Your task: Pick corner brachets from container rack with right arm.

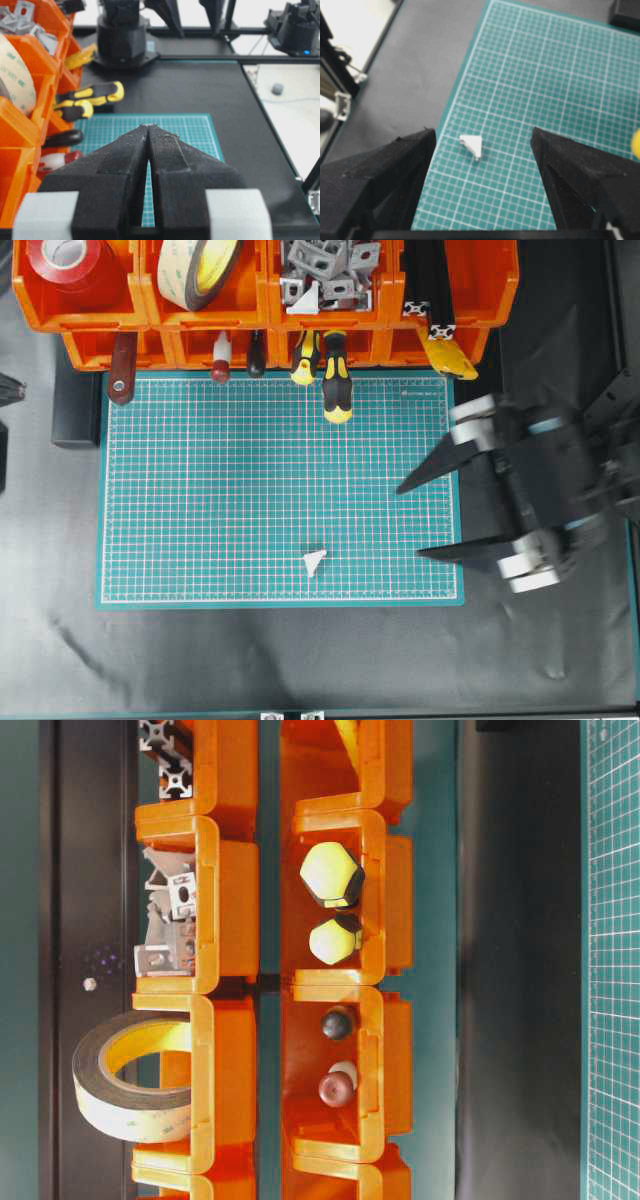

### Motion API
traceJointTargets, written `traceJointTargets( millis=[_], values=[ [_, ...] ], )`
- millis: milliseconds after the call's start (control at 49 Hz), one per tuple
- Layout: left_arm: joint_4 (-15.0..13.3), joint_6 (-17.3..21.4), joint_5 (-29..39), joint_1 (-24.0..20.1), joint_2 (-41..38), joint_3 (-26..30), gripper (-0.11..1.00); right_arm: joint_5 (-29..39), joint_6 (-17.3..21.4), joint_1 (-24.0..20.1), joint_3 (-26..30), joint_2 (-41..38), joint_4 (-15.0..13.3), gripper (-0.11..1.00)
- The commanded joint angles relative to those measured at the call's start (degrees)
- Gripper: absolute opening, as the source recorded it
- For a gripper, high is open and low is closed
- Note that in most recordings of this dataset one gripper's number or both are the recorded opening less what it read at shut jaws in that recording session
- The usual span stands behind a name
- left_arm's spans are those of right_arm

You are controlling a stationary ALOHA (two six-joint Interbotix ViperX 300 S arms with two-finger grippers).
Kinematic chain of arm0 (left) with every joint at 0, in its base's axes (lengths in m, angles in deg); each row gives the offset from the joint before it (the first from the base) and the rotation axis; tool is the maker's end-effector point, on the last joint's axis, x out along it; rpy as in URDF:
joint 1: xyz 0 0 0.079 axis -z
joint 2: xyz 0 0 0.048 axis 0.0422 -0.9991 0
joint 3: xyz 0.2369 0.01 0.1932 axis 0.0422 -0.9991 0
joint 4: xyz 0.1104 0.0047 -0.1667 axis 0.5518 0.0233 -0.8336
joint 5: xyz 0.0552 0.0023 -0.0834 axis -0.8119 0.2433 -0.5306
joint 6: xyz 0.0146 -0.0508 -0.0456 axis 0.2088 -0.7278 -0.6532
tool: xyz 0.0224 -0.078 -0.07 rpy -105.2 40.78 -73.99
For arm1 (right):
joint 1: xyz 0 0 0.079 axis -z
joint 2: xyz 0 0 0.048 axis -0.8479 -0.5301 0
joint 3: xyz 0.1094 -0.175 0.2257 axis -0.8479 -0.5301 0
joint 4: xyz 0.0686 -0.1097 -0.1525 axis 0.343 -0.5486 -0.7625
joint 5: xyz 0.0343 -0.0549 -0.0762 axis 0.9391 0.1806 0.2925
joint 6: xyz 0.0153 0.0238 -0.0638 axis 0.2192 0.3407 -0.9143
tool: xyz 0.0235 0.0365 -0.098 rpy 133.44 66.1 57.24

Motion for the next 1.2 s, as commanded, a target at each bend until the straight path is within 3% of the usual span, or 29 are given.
traceJointTargets(
  millis=[0, 368, 837, 1184],
  values=[
    [0.18, -0.18, -0.44, 0.09, -0.18, 0.44, 0.01, -0.18, 0.00, 0.09, -0.62, 3.96, 0.09, 0.74],
    [0.09, -1.85, -0.26, 0.09, -0.09, -0.35, 0.01, 1.85, 0.09, 0.09, -4.57, 11.25, 0.18, 0.71],
    [0.09, -1.76, -2.02, 0.09, 1.49, -2.02, 0.01, 1.67, 0.18, 0.09, -7.29, 14.68, 0.53, 0.71],
    [0.09, -1.85, -2.11, 0.09, 2.37, -3.16, 0.01, -0.53, 3.69, 0.26, -9.76, 17.49, 0.53, 0.70]
  ],
)
